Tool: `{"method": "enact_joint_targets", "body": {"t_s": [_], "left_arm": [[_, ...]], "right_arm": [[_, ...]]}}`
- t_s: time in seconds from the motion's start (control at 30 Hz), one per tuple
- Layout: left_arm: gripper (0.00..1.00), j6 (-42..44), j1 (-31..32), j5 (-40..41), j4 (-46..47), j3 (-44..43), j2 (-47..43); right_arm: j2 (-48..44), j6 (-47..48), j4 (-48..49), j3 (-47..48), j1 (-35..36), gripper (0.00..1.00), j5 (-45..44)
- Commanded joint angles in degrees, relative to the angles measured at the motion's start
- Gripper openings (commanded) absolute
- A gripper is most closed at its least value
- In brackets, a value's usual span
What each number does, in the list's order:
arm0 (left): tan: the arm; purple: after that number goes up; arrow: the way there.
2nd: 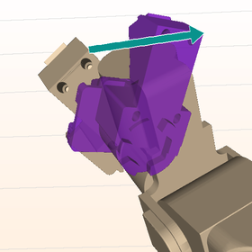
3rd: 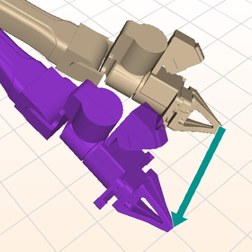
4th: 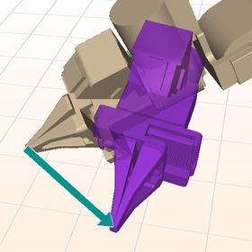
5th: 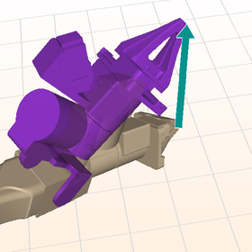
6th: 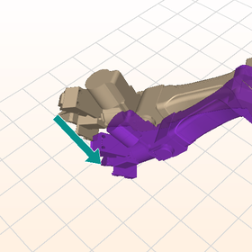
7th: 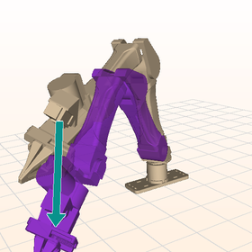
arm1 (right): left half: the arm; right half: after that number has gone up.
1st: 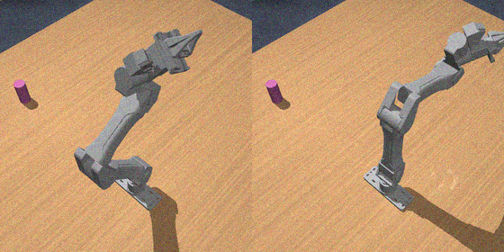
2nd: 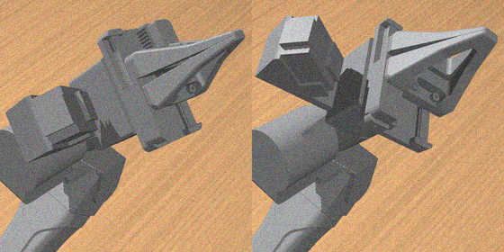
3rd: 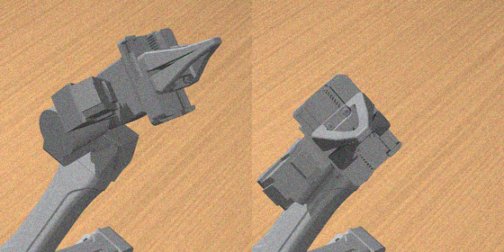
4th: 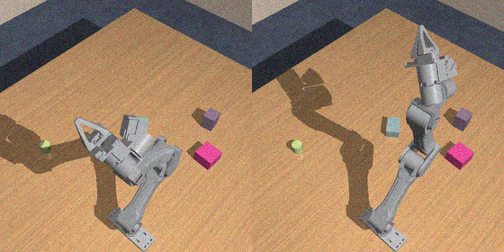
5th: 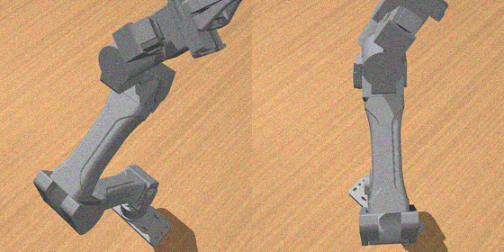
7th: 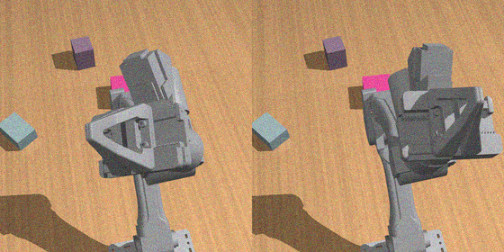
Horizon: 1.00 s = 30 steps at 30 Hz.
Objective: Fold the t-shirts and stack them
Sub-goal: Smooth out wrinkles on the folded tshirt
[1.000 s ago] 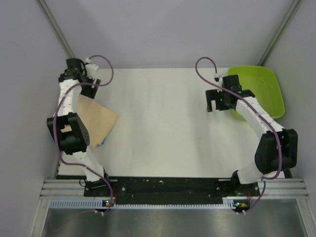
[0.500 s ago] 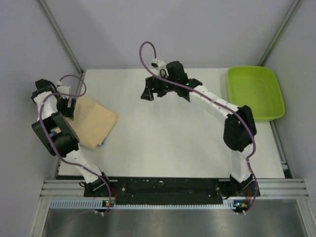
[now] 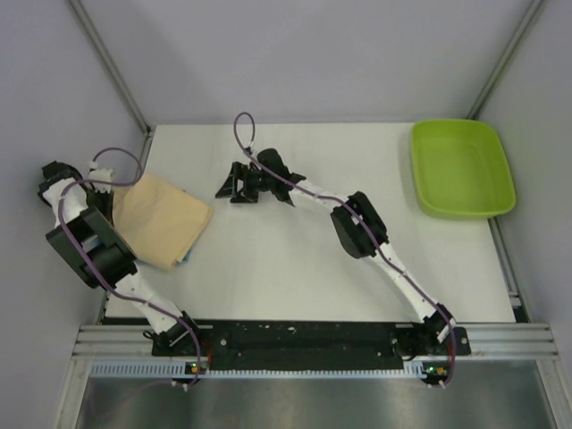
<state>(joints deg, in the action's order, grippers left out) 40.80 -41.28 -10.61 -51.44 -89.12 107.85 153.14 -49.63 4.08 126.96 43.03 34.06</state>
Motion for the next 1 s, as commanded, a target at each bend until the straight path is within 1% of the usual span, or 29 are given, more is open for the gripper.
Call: {"method": "enact_joint_targets", "body": {"t_s": [0.0, 0.03, 0.2, 0.23, 0.3, 0.33, 0.37, 0.43, 0.47, 0.5, 0.67, 0.73, 0.8, 0.87, 0.97], "left_arm": [[0.09, 2.97, -3.20, -3.97, -1.20, 0.26, -0.01], [0.00, 3.23, -3.20, -4.41, -1.38, 0.61, -0.36], [0.00, 3.33, -4.51, -2.75, -0.42, 2.99, -2.38], [0.00, 2.80, -5.04, -1.79, -0.24, 3.25, -2.38], [0.00, 1.84, -6.27, -0.12, 0.37, 3.51, -2.82], [0.00, 1.57, -7.14, 0.06, 0.38, 3.69, -3.26], [0.00, 1.39, -7.93, -0.20, 0.46, 3.95, -3.61], [0.00, 1.48, -8.90, -0.38, 0.29, 5.18, -4.84], [0.00, 1.48, -9.34, -0.37, 0.29, 5.80, -5.45], [0.00, 1.74, -9.70, -0.37, 0.29, 6.50, -6.16], [0.00, 2.97, -12.15, -0.99, -0.77, 9.14, -10.37], [0.00, 2.80, -13.73, -0.12, 0.98, 10.10, -11.43], [0.00, 2.89, -15.05, 1.11, 3.09, 10.98, -11.09], [0.00, 2.97, -15.59, 2.69, 4.33, 11.16, -8.72], [0.00, 2.80, -16.29, 4.10, 5.29, 11.86, -6.52]], "right_arm": [[3.82, -9.08, 6.91, 8.04, 3.02, 0.79, 1.44], [4.79, -10.04, 7.00, 8.48, 3.73, 0.79, 1.53], [7.87, -14.00, 8.84, 9.18, 6.10, 0.77, 2.32], [8.40, -14.09, 8.67, 9.62, 6.45, 0.75, 2.41], [9.63, -14.53, 7.88, 10.94, 7.07, 0.67, 2.50], [10.15, -15.14, 8.05, 11.73, 7.25, 0.62, 2.50], [10.68, -15.58, 8.14, 12.34, 7.25, 0.52, 2.50], [11.30, -16.55, 9.19, 13.66, 7.25, 0.28, 1.89], [11.56, -16.12, 9.11, 14.45, 7.25, 0.12, 1.19], [11.48, -15.33, 8.76, 15.24, 7.34, 0.00, 0.40], [8.50, -9.45, 9.72, 15.60, 7.25, 0.00, -4.70], [8.31, -7.68, 10.33, 16.21, 7.25, 0.00, -6.98], [9.36, -7.33, 11.12, 18.14, 7.25, 0.00, -9.09], [11.38, -7.50, 11.74, 21.04, 7.25, 0.00, -10.06], [12.53, -7.33, 12.10, 21.58, 7.42, 0.00, -11.12]]}}
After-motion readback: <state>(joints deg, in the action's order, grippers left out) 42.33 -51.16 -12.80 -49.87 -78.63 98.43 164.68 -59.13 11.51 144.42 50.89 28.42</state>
